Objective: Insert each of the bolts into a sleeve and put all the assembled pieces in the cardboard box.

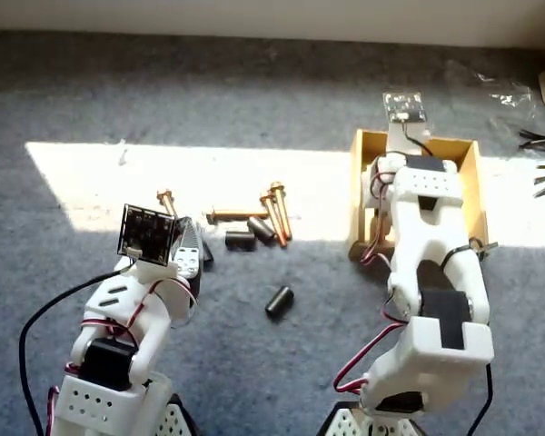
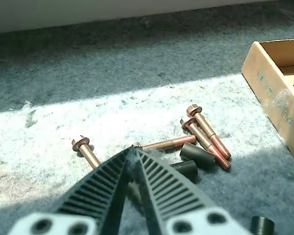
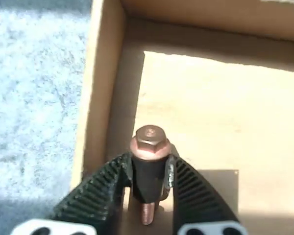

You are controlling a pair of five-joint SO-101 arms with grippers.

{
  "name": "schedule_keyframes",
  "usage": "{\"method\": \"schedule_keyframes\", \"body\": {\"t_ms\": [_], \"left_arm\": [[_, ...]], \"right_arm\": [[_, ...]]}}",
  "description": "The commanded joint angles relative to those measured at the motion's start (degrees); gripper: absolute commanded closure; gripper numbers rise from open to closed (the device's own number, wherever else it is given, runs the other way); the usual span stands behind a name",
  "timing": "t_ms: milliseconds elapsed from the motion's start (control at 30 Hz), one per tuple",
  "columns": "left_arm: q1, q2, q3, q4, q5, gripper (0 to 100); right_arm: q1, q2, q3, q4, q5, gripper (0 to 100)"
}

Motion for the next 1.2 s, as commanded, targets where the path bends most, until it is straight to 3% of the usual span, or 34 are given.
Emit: {"method": "schedule_keyframes", "body": {"t_ms": [0, 767, 1000, 1167], "left_arm": [[-0.3, -0.3, -0.4, 0.1, -0.2, 99], [-0.5, -0.3, 1.1, -0.7, -0.3, 99], [-0.5, -0.3, 1.1, -0.8, -0.3, 99], [-0.6, -0.3, 1.0, -0.8, -0.3, 99]], "right_arm": [[-0.8, -0.2, -3.2, -0.2, 0.6, 92.0], [-1.1, -0.6, -6.8, 0.3, 0.6, 91.4], [-1.0, -7.1, -18.1, 12.4, 0.6, 91.5], [-2.9, -14.8, -18.4, 13.8, 0.4, 91.6]]}}
